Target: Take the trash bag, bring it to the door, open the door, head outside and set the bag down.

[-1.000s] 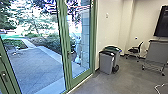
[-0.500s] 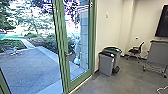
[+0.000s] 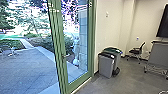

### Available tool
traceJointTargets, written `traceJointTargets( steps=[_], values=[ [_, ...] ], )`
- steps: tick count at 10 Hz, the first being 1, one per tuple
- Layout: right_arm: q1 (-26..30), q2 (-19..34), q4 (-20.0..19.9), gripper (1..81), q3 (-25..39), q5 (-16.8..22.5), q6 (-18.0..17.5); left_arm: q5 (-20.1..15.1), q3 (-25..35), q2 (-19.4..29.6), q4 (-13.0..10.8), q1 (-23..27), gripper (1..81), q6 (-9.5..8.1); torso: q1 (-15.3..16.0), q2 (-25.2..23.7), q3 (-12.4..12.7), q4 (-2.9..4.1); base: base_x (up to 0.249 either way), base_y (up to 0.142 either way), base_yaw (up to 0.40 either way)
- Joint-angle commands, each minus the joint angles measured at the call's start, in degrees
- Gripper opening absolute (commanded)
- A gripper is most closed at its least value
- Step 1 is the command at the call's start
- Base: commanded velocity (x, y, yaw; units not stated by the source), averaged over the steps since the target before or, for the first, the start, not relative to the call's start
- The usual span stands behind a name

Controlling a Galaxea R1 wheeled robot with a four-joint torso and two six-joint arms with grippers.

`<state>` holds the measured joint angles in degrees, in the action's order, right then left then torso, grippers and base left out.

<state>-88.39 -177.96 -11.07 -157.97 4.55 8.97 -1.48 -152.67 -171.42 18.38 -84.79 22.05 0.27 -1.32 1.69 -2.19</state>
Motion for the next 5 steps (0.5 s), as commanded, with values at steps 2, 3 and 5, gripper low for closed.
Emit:
traceJointTargets(
  steps=[2, 3, 5],
  values=[
    [3.3, -1.0, 0.4, 81.1, 0.7, 4.1, 0.4, -3.1, 0.2, 0.2, -0.5, 3.5, 1.0, 0.27, 0.0, 0.0, 0.0, 0.0, 0.179, -0.073, 0.0],
    [3.3, -1.0, 0.4, 81.1, 0.7, 4.1, 0.4, -3.1, 0.2, 0.2, -0.5, 3.5, 1.0, 0.27, 0.0, 0.0, 0.0, 0.0, 0.179, -0.074, 0.0],
    [3.3, -1.0, 0.4, 81.1, 0.7, 4.1, 0.4, -3.1, 0.2, 0.2, -0.5, 3.5, 1.0, 0.27, 0.0, 0.0, 0.0, 0.0, 0.179, -0.074, 0.0]
  ],
)
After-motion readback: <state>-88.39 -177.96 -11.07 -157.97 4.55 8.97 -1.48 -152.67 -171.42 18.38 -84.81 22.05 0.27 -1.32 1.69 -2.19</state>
